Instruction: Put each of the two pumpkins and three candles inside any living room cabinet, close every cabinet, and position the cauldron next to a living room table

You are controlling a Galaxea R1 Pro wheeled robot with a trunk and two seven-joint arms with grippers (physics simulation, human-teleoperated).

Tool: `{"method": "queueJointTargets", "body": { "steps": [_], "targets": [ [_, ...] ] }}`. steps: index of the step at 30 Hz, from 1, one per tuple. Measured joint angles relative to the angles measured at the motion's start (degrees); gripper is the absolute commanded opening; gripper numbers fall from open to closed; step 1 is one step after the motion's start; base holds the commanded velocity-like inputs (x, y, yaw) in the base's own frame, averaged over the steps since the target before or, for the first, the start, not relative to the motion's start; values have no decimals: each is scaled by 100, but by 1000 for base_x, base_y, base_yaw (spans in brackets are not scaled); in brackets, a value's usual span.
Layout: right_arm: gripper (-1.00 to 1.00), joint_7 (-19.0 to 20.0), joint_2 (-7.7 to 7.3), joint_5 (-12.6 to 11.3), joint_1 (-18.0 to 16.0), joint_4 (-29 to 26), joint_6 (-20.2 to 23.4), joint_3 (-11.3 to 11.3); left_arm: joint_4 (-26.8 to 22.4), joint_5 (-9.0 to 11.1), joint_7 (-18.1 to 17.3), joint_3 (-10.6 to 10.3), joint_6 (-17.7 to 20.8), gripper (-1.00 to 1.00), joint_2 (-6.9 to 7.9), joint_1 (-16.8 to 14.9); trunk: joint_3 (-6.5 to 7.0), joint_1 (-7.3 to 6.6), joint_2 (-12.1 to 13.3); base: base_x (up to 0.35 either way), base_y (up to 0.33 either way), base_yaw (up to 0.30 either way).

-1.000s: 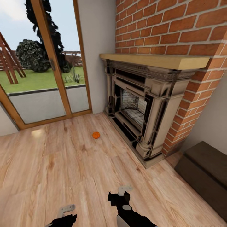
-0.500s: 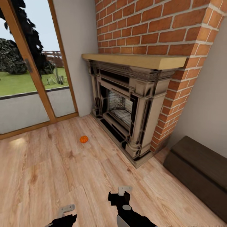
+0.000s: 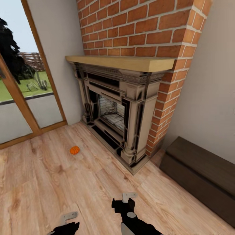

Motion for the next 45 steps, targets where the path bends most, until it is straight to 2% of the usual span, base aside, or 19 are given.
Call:
{"method": "queueJointTargets", "body": {
  "steps": [30,45],
  "targets": [
    [100,0,0,0,0,3,-8,0,0,0,0,0,-1,100,0,0,0,0,0,99,85,-281],
    [100,0,0,0,0,4,-8,0,0,0,0,0,-2,100,0,0,0,0,0,29,70,-283]
  ]
}}
